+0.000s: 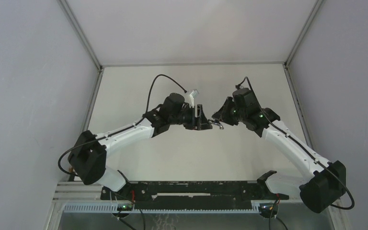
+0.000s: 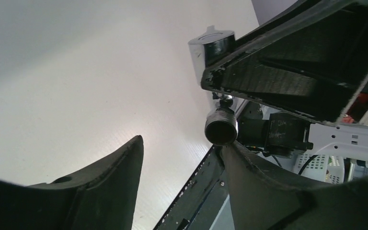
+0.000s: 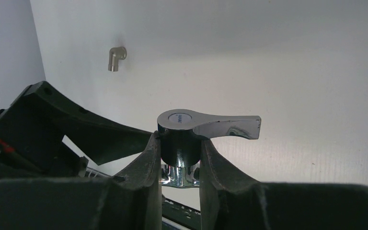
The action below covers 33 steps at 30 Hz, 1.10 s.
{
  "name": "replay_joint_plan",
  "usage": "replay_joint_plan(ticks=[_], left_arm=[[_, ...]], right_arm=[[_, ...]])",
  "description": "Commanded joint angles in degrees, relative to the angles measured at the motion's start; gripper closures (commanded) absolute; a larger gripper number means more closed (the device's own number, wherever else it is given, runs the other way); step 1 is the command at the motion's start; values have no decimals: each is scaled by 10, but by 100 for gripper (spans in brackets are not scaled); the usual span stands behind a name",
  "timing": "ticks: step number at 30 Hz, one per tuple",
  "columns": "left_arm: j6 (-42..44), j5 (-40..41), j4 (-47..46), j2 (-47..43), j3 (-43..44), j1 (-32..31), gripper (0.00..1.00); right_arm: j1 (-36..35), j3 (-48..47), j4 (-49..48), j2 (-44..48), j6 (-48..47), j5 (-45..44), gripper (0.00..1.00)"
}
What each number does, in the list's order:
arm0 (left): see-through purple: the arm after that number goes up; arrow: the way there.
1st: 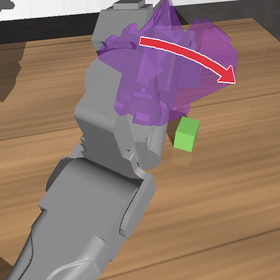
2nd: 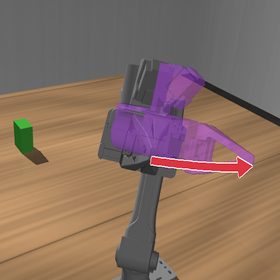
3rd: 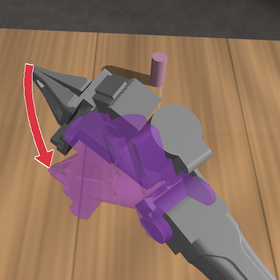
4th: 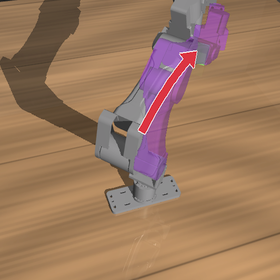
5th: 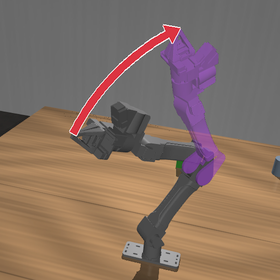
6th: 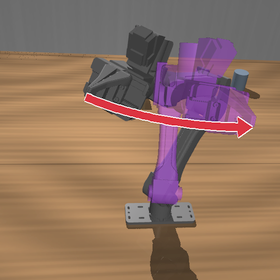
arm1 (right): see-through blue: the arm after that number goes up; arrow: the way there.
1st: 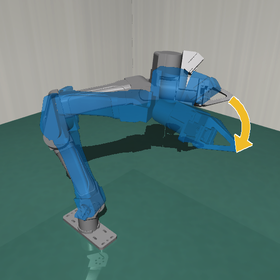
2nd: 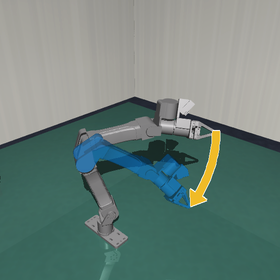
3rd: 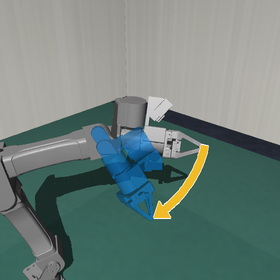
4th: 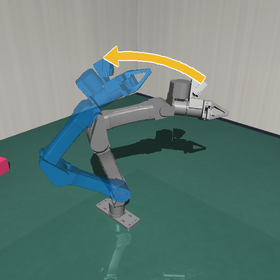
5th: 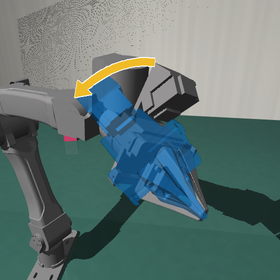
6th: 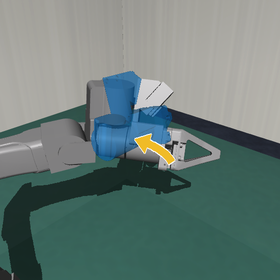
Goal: Install the water faucets
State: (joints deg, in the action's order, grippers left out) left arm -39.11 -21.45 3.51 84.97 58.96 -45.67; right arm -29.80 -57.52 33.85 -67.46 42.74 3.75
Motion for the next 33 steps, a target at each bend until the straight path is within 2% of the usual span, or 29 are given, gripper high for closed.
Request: replay_joint_plan(ticks=[1, 3, 12, 15, 18, 23, 25, 26, 28, 29, 32, 33], left_arm=[[-10, -23, -29, 3, 51, 4, 36], [-15, -22, -32, 4, 52, 5, 39], [-49, -49, -82, 4, 39, 14, 38], [-52, -49, -82, 11, 39, 16, 41], [-52, -51, -83, 18, 40, 16, 50], [-53, -60, -83, 25, 45, 16, 59], [-53, -62, -83, 26, 47, 16, 71], [-54, -62, -83, 26, 48, 16, 73], [-54, -64, -83, 26, 50, 16, 94], [-53, -66, -81, 26, 51, 16, 99], [-53, -68, -81, 24, 49, 16, 100], [-54, -67, -83, 20, 47, 17, 100]], right_arm=[[-7, -32, -15, 24, -10, 1, 100], [-7, -32, -15, 23, -13, 1, 100], [-8, -32, -13, 13, -18, 6, 100], [-11, -32, -13, 14, -19, 9, 100], [-14, -32, -11, 14, -19, 7, 100], [-18, -32, -15, 13, -18, 9, 100], [-19, -32, -17, 11, -18, 9, 100], [-19, -32, -18, 10, -18, 9, 100], [-19, -32, -20, 8, -18, 10, 100], [-19, -32, -20, 7, -18, 11, 100], [-18, -32, -20, 7, -19, 14, 100], [-17, -32, -19, 7, -21, 17, 95]])
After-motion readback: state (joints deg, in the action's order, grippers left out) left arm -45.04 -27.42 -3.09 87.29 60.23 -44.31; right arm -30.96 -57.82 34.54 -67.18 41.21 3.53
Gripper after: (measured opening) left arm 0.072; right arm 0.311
